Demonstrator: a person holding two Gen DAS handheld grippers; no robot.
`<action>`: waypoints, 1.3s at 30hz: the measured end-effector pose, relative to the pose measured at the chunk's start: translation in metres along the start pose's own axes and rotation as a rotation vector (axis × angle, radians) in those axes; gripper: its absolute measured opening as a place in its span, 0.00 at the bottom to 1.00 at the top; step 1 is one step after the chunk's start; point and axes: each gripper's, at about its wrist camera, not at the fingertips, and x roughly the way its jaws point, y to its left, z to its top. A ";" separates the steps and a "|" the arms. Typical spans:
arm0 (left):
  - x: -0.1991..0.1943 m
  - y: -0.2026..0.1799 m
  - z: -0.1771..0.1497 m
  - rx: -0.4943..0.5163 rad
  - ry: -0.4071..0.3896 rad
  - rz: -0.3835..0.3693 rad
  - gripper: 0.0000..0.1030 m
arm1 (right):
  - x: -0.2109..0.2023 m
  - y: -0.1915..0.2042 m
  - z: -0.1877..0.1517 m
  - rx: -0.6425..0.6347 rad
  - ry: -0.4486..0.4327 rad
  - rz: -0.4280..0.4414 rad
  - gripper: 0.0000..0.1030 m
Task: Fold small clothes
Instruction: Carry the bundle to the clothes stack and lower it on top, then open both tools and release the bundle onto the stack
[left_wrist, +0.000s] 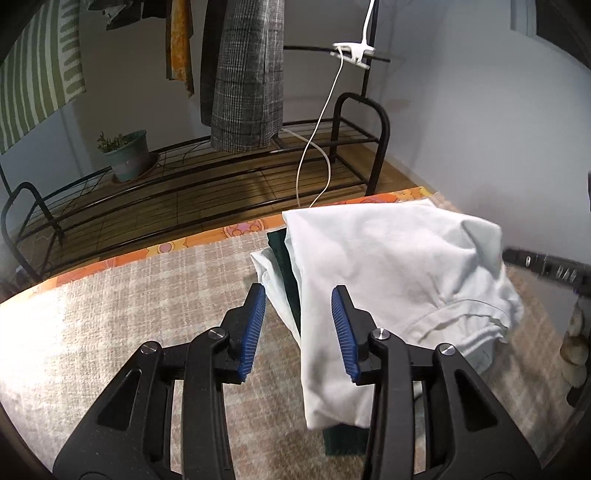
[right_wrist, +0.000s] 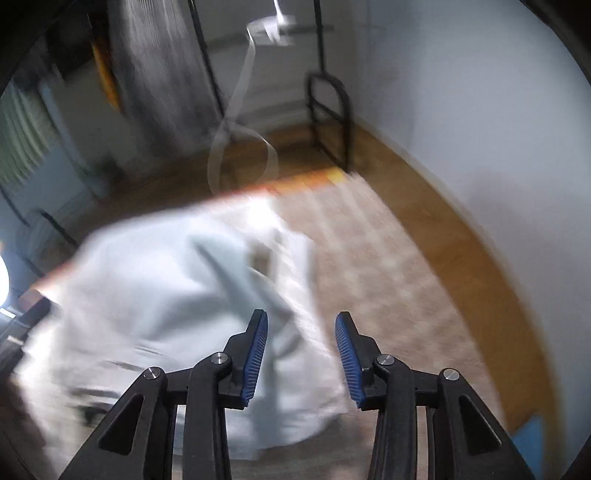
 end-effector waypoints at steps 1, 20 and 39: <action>-0.007 0.001 -0.001 0.003 -0.017 -0.005 0.37 | -0.009 -0.002 0.002 0.019 -0.034 0.072 0.41; 0.010 -0.013 -0.026 0.134 -0.006 -0.044 0.37 | 0.076 -0.043 0.045 0.329 -0.085 0.554 0.34; -0.014 -0.024 -0.030 0.106 -0.037 -0.058 0.37 | 0.030 0.008 0.029 -0.087 -0.103 0.137 0.22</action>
